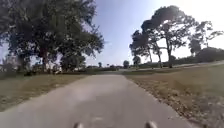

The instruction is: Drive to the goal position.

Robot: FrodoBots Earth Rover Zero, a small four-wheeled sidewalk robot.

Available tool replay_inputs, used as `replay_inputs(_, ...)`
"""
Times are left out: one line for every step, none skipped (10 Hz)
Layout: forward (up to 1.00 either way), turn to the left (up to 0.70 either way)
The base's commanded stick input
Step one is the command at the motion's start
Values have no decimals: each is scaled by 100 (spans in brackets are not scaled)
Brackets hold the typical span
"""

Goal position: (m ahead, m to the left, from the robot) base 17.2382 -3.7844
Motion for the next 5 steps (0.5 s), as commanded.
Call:
replay_inputs(100, 3)
replay_inputs(100, 2)
replay_inputs(100, 2)
replay_inputs(100, 2)
replay_inputs(100, 2)
